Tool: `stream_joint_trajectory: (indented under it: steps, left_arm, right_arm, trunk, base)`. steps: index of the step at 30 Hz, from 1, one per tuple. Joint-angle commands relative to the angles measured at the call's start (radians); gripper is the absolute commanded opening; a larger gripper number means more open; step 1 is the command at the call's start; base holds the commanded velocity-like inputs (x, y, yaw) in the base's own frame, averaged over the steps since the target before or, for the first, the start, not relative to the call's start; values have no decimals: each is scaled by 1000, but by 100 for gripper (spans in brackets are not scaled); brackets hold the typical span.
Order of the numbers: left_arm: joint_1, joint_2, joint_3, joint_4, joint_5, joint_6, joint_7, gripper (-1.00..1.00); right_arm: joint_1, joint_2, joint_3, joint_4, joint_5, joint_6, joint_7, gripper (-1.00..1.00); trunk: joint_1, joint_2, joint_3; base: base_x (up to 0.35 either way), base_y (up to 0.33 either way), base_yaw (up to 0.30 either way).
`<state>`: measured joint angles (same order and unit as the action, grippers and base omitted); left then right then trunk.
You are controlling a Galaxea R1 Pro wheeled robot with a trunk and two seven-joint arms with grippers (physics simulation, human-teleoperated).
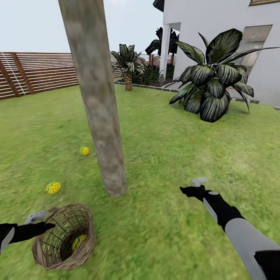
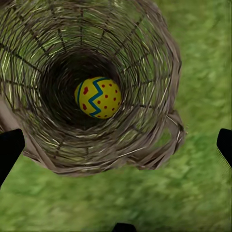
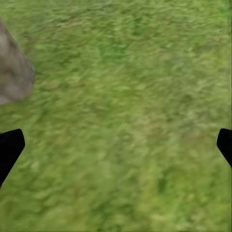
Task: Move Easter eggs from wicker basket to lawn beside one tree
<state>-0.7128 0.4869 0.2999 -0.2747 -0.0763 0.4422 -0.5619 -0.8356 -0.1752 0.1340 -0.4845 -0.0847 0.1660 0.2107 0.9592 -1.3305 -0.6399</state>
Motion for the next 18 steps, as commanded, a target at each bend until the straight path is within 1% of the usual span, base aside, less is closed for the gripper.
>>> stream_joint_trajectory:
  steps: [1,6,9,10,12,18]
  left_arm:
    - [-1,-1,8,-1,-8,7,-6,100]
    - [-1,-1,9,-1,-7,7,-6,100]
    - [-1,-1,8,-1,-7,7,-6,100]
    - [-1,-1,8,-1,-7,7,-5,100]
    - [-1,-2,8,-1,-7,8,-4,100]
    - [-1,-2,10,-2,-7,9,-4,100]
  right_arm:
    - [0,-1,6,-2,-9,6,-1,100]
    - [0,-1,8,-1,-9,6,-1,100]
    - [0,-1,34,2,-10,5,-1,100]
    - [0,-1,51,3,-10,5,-2,100]
    - [0,-1,67,4,-10,3,-2,100]
    - [0,-3,73,4,-15,3,-1,100]
  trunk:
    - [1,0,-1]
    - [1,0,-1]
    - [1,0,-1]
    - [1,0,-1]
    - [1,0,-1]
    - [1,0,-1]
  base:
    - [330,0,0]
    - [330,0,0]
    - [258,0,0]
    - [94,0,0]
    - [45,0,0]
    - [7,0,0]
